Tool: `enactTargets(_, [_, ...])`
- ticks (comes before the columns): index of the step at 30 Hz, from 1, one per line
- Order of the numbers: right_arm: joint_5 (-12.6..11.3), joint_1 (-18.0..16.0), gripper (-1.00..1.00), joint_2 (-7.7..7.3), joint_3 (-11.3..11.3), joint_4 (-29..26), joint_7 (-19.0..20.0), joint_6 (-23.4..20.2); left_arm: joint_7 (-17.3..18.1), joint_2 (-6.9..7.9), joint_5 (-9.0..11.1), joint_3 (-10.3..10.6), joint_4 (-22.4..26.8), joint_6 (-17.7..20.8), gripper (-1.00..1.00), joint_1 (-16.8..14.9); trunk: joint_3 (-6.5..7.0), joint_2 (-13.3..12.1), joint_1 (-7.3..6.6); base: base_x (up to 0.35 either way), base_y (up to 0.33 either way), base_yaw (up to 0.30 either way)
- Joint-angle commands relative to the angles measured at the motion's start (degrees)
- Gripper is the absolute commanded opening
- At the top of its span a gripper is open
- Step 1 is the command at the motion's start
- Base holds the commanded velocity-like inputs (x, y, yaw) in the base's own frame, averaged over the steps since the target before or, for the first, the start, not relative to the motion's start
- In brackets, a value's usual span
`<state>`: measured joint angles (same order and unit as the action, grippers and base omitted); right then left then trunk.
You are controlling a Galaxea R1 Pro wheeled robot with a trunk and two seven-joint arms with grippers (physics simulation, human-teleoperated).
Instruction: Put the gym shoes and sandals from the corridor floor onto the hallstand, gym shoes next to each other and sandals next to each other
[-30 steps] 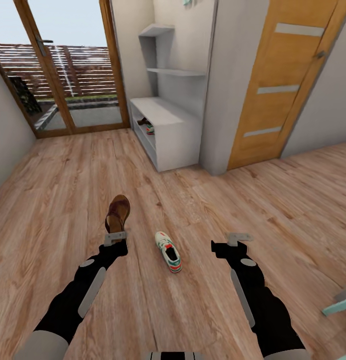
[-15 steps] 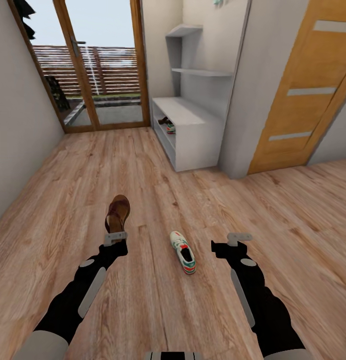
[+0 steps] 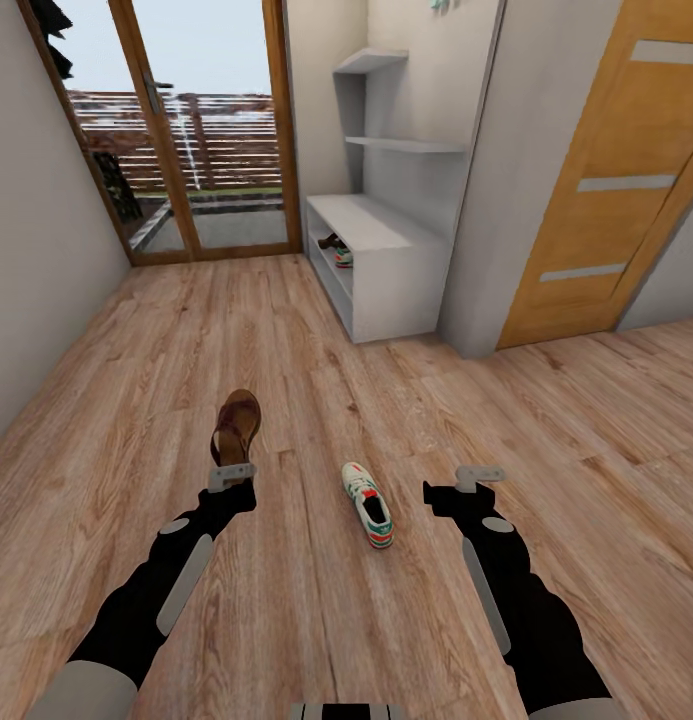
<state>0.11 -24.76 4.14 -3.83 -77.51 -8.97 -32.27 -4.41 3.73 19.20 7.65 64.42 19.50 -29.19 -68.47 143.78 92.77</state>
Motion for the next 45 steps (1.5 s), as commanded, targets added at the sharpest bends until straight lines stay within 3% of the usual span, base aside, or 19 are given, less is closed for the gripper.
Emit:
enactTargets(1, [0.01, -0.03, 1.00, -0.01, -0.08, -0.06, -0.29, -0.33, -0.35, 0.06, 0.40, 0.18, 0.09, 0.27, -1.00, -0.03, -0.05, 0.02, -0.01, 0.000, 0.000, 0.000])
enactTargets(10, [0.06, -0.03, 1.00, -0.01, -0.12, -0.10, -0.34, -0.32, -0.36, 0.05, 0.40, 0.22, 0.09, 0.27, -1.00, -0.07, -0.05, 0.02, -0.01, 0.098, -0.001, 0.026])
enactTargets(26, [0.07, -0.03, 1.00, -0.01, -0.12, -0.10, -0.35, -0.31, -0.41, 0.05, 0.42, 0.17, 0.09, 0.36, -1.00, -0.05, -0.05, 0.02, -0.01, 0.334, -0.032, 0.243])
enactTargets(45, [0.07, -0.03, 1.00, -0.01, -0.12, -0.10, -0.35, -0.31, -0.43, 0.05, 0.40, 0.22, 0.09, 0.36, -1.00, -0.04, -0.05, 0.02, -0.01, 0.087, -0.065, 0.004])
